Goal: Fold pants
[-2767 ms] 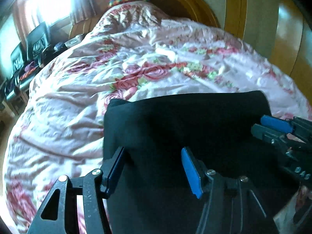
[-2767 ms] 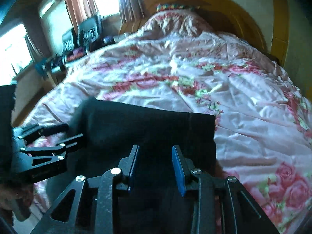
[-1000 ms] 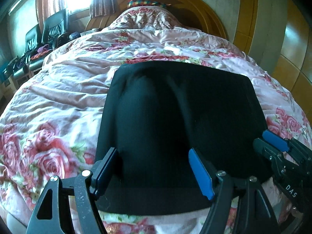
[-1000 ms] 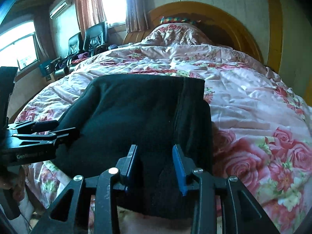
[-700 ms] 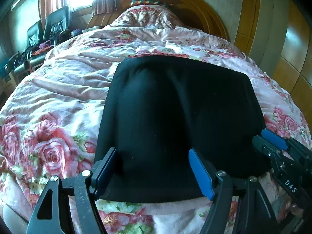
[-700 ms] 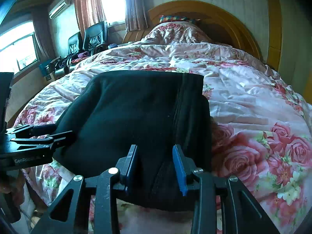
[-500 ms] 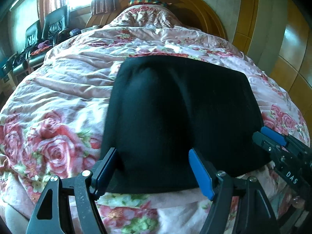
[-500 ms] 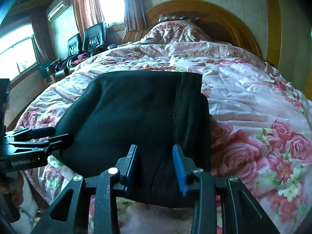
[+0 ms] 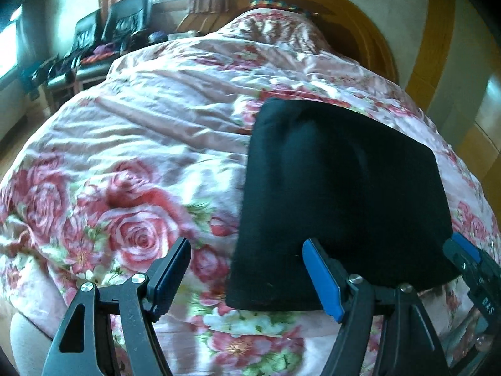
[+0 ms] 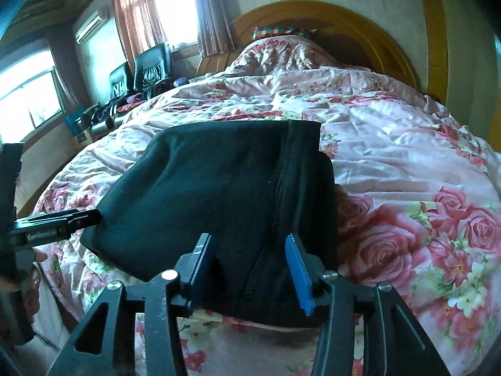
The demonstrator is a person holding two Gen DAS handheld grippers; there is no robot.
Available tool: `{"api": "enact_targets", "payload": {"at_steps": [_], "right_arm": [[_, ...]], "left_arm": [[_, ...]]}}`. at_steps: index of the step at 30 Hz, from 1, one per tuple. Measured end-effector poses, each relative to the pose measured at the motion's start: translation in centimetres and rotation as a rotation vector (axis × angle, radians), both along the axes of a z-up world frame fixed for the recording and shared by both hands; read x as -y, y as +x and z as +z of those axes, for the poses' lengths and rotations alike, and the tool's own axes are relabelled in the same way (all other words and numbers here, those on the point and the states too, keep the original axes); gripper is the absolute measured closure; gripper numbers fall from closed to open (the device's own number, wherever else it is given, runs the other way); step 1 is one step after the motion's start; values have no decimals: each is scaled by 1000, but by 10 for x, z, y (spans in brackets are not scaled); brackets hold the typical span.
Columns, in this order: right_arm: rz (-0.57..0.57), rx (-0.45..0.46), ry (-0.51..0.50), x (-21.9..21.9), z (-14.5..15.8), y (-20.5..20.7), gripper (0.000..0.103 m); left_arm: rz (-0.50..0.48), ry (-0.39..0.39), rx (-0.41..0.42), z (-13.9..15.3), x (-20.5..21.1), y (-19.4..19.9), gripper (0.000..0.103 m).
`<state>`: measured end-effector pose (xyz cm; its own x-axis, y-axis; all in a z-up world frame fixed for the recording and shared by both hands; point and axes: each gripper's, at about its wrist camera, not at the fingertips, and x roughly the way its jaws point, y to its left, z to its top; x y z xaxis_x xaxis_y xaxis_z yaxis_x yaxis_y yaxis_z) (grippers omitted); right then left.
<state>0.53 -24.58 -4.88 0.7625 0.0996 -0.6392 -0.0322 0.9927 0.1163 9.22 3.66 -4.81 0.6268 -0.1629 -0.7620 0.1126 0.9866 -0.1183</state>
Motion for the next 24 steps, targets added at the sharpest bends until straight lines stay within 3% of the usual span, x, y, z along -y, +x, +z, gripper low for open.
{"api": "enact_targets", "payload": {"at_steps": [5,8,12,16,20,24], "right_arm": [[-19,-3,29,5,2,-1,44],[-65,-12,90,18,1,1,31],[-109,-39,175,33,-4,2,31],[-81,-23,202,31,-1,0,31],[-2,-9,229,18,3,0,31],[-10,-38,226,18,-4,5,32]], "left_arm": [[-2,-51,-11,-4,-9,4,28],[-34,-88,-12,-5,-11,9,28],[-47,-198,-58,-14,-23,19,28],[-33,-317,-98,-25,-35,21,28],[-40,-341,-94,-28,-34,19,28],[-86,-381,-109,-31,-27,15,28]]}}
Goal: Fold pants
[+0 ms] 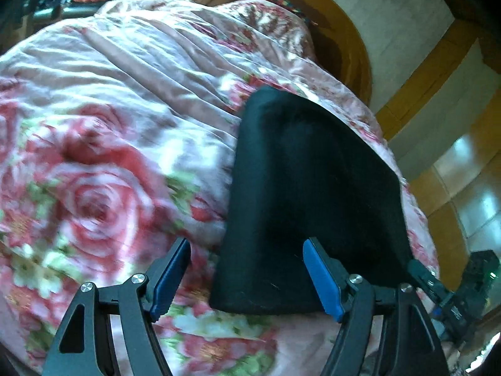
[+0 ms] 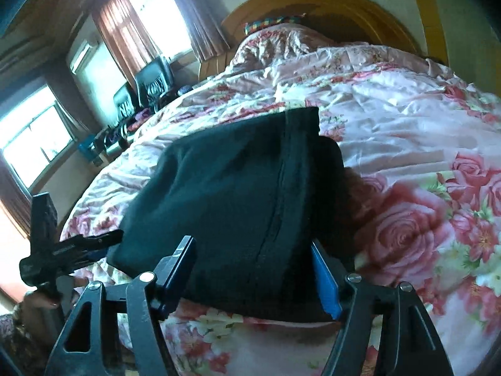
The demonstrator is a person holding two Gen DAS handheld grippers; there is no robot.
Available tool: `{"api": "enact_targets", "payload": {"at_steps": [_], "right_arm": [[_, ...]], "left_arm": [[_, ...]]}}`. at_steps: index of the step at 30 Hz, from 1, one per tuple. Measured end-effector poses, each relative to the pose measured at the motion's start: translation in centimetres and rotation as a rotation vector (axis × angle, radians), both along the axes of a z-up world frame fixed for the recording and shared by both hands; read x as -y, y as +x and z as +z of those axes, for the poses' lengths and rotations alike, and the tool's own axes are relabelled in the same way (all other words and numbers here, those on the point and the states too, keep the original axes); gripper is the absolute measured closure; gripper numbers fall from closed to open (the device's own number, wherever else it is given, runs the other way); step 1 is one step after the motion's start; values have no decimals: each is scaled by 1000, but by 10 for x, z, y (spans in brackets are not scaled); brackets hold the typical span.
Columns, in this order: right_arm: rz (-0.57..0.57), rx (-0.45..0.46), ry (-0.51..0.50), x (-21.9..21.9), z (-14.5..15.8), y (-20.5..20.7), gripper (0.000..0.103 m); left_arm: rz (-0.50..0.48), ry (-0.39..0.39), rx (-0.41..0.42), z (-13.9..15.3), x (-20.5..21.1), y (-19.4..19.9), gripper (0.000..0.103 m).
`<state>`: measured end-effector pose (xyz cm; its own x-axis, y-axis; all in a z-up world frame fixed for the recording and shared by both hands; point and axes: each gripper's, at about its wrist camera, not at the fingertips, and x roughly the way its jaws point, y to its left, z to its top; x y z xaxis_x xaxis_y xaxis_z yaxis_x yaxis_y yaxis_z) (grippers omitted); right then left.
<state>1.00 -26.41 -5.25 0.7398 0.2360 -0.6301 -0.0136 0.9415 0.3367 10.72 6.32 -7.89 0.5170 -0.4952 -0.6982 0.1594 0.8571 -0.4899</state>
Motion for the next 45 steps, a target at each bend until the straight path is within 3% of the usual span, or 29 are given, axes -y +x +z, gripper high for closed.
{"api": "enact_targets", "payload": {"at_steps": [2,4,5,6,9,12,14,16,21,25,28,31,37,45], "right_arm": [[-26,-13,16,6,-2,2,37],[-46,-38,29,14,-5,5,67],[-31,-38,64,18,-5,6,79],[-27,-31,112,23,-4,7,84],[-68,16,187,36,4,4,85],[-60,16,149,38,7,7,85],[-60,-45,156,39,-4,12,82],[-70,-47,233,47,-9,11,76],[-151,69,199,63,7,-2,30],[-140,-28,230,69,-13,11,30],[-121,-84,347,77,-31,21,30],[-113,-101,442,82,-43,25,30],[-81,-100,440,75,-49,40,30],[-61,-82,497,78,-52,32,31]], "left_arm": [[-33,17,5,0,8,-3,28],[-51,49,44,4,16,-8,31],[-55,60,52,5,18,-10,32],[-55,73,59,7,21,-11,32],[-79,60,79,13,27,-16,33],[-113,138,122,18,41,-24,33],[-126,191,133,15,46,-25,33],[-124,174,113,12,41,-21,29],[-60,29,45,9,12,-5,28],[-59,-32,23,6,3,5,29],[-106,-46,22,3,3,14,28],[-146,-95,-7,-4,3,28,28],[-187,-226,-115,-20,-3,52,23],[-218,-240,-102,-23,7,50,21]]}}
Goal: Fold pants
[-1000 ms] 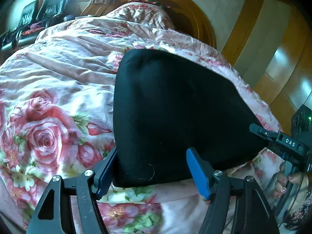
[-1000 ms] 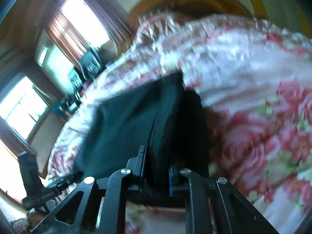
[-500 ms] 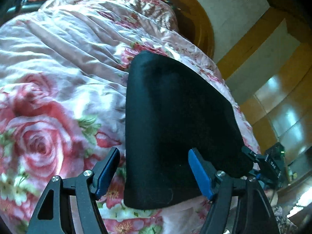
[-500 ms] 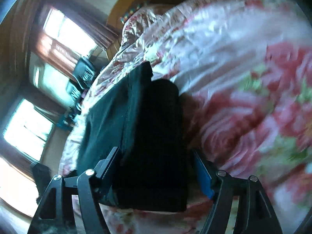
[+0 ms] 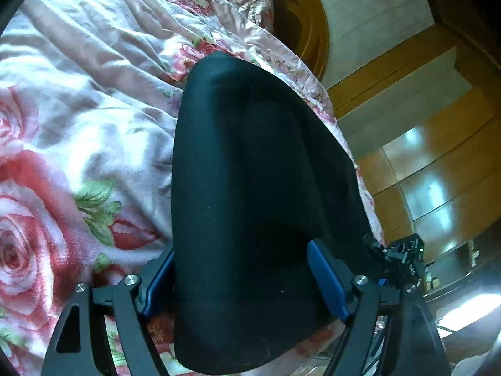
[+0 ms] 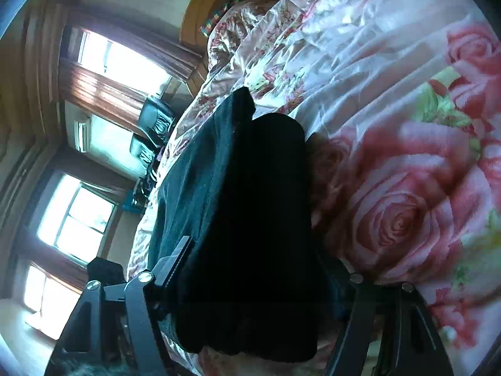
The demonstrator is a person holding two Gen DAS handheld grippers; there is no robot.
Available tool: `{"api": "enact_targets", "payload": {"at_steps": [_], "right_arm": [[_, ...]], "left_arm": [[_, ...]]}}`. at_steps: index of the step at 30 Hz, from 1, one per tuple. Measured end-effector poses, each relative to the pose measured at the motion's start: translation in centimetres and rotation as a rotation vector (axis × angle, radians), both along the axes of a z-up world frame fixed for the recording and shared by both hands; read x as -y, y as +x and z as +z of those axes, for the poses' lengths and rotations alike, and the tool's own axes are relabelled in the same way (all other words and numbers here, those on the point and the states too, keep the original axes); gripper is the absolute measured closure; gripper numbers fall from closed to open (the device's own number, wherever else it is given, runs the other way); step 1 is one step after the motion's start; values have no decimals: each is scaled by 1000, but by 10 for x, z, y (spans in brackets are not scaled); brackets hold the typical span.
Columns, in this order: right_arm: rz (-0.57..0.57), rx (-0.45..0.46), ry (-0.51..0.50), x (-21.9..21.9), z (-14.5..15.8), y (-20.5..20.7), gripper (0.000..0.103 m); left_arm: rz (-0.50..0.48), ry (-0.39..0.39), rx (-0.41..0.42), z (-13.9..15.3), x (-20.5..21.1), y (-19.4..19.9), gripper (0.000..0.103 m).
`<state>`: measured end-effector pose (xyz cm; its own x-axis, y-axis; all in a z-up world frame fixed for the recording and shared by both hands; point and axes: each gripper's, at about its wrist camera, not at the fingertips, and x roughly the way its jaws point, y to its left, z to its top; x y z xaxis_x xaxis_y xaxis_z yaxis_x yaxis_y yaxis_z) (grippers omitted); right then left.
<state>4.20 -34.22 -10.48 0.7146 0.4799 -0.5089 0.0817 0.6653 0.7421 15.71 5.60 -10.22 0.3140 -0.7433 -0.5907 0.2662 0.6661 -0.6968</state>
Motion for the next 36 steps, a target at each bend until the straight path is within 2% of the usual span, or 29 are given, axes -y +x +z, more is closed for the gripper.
{"api": "enact_targets", "payload": {"at_steps": [2,4,9,12,17,24,29,32,36], "right_arm": [[7,0,-33,-5,1,2,31],[14,2,-81,-10,3,2,32],[38,37,-191,-21,16,-1,46],[46,59,-265,-30,27,-5,50],[49,115,-323,-37,47,-12,53],[51,203,-346,-48,74,-13,54],[49,221,-342,-46,85,-5,54],[41,228,-332,-38,92,12,54],[41,248,-374,-32,106,44,54]], "left_arm": [[15,-3,-9,-2,-3,-4,21],[26,42,16,2,3,-8,26],[42,135,129,23,14,-30,49],[47,203,200,36,22,-43,57],[59,270,290,56,38,-56,62],[56,347,454,92,51,-77,64],[58,366,476,108,64,-57,64],[62,367,486,116,68,-47,64],[72,387,488,124,81,-17,64]]}}
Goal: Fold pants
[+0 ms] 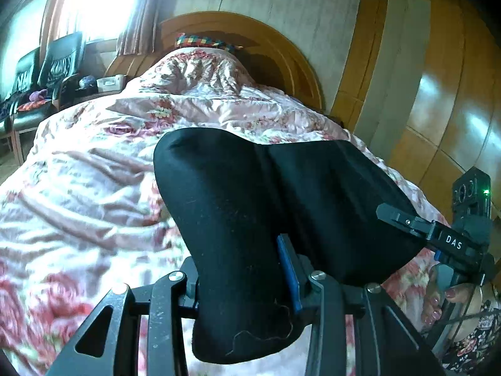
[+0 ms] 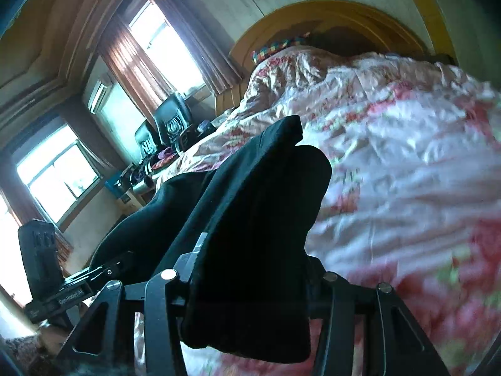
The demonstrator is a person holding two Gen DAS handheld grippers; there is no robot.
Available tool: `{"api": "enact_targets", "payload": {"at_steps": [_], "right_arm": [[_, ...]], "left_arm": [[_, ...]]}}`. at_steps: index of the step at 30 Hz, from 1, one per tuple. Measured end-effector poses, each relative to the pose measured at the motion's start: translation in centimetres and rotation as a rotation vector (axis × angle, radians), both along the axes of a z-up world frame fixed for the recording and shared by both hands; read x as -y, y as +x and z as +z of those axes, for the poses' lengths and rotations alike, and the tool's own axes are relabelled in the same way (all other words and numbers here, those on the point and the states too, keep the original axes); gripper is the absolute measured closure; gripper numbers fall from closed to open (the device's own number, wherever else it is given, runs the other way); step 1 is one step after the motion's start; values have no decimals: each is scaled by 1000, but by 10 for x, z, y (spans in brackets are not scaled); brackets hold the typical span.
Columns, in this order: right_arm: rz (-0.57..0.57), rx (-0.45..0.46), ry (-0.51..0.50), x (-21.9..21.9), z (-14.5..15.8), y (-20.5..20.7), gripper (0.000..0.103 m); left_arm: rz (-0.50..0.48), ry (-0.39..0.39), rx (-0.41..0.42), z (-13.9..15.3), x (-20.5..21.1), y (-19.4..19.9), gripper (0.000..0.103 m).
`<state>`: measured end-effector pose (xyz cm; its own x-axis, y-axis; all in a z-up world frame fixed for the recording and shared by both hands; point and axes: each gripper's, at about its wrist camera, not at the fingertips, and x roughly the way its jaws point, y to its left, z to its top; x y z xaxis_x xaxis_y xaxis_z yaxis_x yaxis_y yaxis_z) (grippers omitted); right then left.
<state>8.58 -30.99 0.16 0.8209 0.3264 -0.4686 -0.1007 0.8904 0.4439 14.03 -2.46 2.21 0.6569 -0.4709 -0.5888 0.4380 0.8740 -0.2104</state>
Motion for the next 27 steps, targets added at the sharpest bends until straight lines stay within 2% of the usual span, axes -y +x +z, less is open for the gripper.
{"api": "enact_targets", "payload": {"at_steps": [7,11,15,19,21,23,25,27], "right_arm": [[-14,7,-14,12,14,61,54],[-25,14,-21,21,8,99,54],[-49,-25,-35,28,-12,139,54],[-116,-97,-50,38,-49,162,53],[-177,-145,-84,44,-73,167,44],[-190,-158,-55,51,-90,166,39],[-193,-151,-44,52,-94,165,38],[-195,-146,-60,51,-94,165,38]], "left_arm": [[41,13,7,7,19,55,63],[67,27,12,0,27,85,63],[73,64,-1,-20,35,118,63],[90,90,-70,-56,33,148,62],[81,125,-59,-75,32,152,55],[65,162,-36,-86,35,148,52],[67,163,-12,-91,35,142,51],[82,155,-10,-94,34,141,46]]}}
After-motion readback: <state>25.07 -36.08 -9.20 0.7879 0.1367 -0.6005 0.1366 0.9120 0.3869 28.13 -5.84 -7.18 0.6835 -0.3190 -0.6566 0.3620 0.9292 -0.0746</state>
